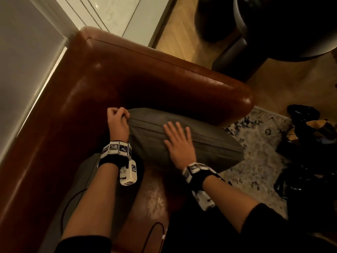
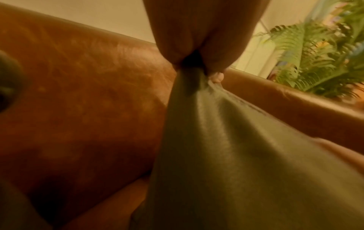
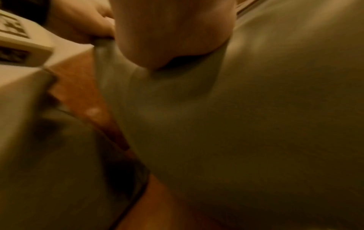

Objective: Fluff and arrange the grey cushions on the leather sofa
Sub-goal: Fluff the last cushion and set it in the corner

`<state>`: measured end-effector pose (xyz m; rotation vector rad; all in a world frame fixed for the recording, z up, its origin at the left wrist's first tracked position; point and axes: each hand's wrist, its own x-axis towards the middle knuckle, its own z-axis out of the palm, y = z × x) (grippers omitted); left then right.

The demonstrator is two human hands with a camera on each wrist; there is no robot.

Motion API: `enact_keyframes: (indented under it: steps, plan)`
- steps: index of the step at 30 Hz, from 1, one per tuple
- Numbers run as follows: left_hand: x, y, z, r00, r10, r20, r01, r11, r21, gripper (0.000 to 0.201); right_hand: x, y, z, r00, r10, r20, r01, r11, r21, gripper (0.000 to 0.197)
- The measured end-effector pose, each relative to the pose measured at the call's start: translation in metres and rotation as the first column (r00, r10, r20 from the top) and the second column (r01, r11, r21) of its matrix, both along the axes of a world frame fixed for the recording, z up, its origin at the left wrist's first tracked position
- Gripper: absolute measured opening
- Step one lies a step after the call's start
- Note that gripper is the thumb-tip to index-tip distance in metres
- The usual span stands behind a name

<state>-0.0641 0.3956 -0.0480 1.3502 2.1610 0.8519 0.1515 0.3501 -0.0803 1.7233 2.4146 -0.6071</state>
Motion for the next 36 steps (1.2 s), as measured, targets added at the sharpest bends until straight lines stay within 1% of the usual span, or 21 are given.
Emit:
enact_keyframes:
  steps: [2,6,8,11,12,13,15,17,20,23,25,26,27,28,29,30,31,32,33,34,36]
  plan:
    - [-0.001,-0.001,-0.004,0.999,-0.018,-0.038,0.018,1.000,-0.002,0.018,0.053,-0.009,-0.006,0.978,-0.201,0.065,0.202,0.979,-0.020,0.057]
    - [0.005,-0.004,-0.007,0.998,-0.003,-0.055,0.003,1.000,0.008,0.014,0.126,-0.028,-0.008,0.884,-0.442,0.152,0.451,0.892,-0.030,0.061]
    - [0.005,-0.008,-0.003,0.999,0.047,-0.021,-0.046,0.999,0.011,0.014,0.140,-0.032,-0.006,0.761,-0.635,0.134,0.647,0.759,-0.072,0.061]
    - [0.000,-0.024,0.002,0.989,0.143,-0.031,-0.143,0.990,-0.010,0.037,0.165,-0.031,-0.003,0.483,-0.875,-0.029,0.855,0.479,-0.200,0.069]
    - [0.000,-0.031,0.003,0.980,0.195,-0.029,-0.196,0.979,-0.051,0.042,0.170,-0.030,0.000,0.419,-0.905,-0.078,0.876,0.425,-0.230,0.071]
    - [0.002,-0.037,0.004,0.974,0.227,-0.022,-0.228,0.967,-0.112,0.043,0.170,-0.030,0.005,0.392,-0.913,-0.114,0.880,0.408,-0.243,0.068]
    - [0.004,-0.044,0.006,0.972,0.233,-0.034,-0.235,0.955,-0.178,0.039,0.167,-0.029,0.016,0.417,-0.897,-0.148,0.870,0.441,-0.223,0.057]
    - [-0.001,-0.038,0.008,0.971,0.236,-0.038,-0.239,0.963,-0.126,0.033,0.165,-0.028,0.028,0.414,-0.887,-0.206,0.864,0.454,-0.218,0.050]
    - [-0.011,-0.024,0.009,0.968,0.250,-0.004,-0.249,0.963,-0.104,0.031,0.171,-0.029,0.037,0.443,-0.857,-0.261,0.840,0.499,-0.212,0.046]
    - [-0.007,-0.017,0.005,0.955,0.296,-0.003,-0.294,0.946,-0.134,0.033,0.171,-0.026,0.037,0.457,-0.854,-0.248,0.847,0.503,-0.172,0.047]
    - [0.004,-0.018,0.005,0.919,0.378,-0.112,-0.392,0.905,-0.167,0.038,0.170,-0.026,0.036,0.452,-0.855,-0.254,0.848,0.500,-0.176,0.048]
    - [0.015,-0.022,0.006,0.908,0.366,-0.203,-0.395,0.909,-0.129,0.041,0.170,-0.026,0.035,0.447,-0.855,-0.262,0.848,0.499,-0.181,0.048]
    - [0.032,-0.026,0.008,0.916,0.283,-0.284,-0.312,0.948,-0.064,0.043,0.171,-0.028,0.035,0.447,-0.853,-0.270,0.846,0.501,-0.183,0.047]
    - [0.054,-0.034,0.011,0.932,0.127,-0.338,-0.139,0.990,-0.012,0.044,0.170,-0.030,0.035,0.455,-0.847,-0.276,0.842,0.510,-0.175,0.046]
    - [0.083,-0.043,0.012,0.930,-0.079,-0.358,0.086,0.996,0.004,0.044,0.169,-0.032,0.035,0.462,-0.842,-0.279,0.840,0.516,-0.168,0.047]
    - [0.114,-0.054,0.009,0.880,-0.309,-0.362,0.328,0.945,-0.010,0.044,0.168,-0.033,0.034,0.468,-0.836,-0.285,0.837,0.523,-0.162,0.047]
    - [0.145,-0.066,0.006,0.769,-0.515,-0.379,0.536,0.842,-0.057,0.045,0.167,-0.033,0.033,0.466,-0.835,-0.291,0.836,0.524,-0.162,0.048]
    - [0.170,-0.077,0.001,0.628,-0.666,-0.402,0.680,0.721,-0.132,0.047,0.167,-0.033,0.033,0.466,-0.835,-0.292,0.834,0.525,-0.169,0.048]
    - [0.188,-0.086,-0.005,0.503,-0.761,-0.410,0.753,0.619,-0.223,0.049,0.168,-0.031,0.033,0.460,-0.842,-0.282,0.834,0.519,-0.189,0.049]
    - [0.197,-0.090,-0.011,0.432,-0.808,-0.400,0.771,0.561,-0.301,0.049,0.169,-0.030,0.034,0.458,-0.846,-0.272,0.830,0.517,-0.209,0.048]
    - [0.189,-0.084,-0.022,0.390,-0.827,-0.405,0.756,0.539,-0.372,0.049,0.172,-0.028,0.036,0.464,-0.846,-0.262,0.818,0.523,-0.239,0.046]
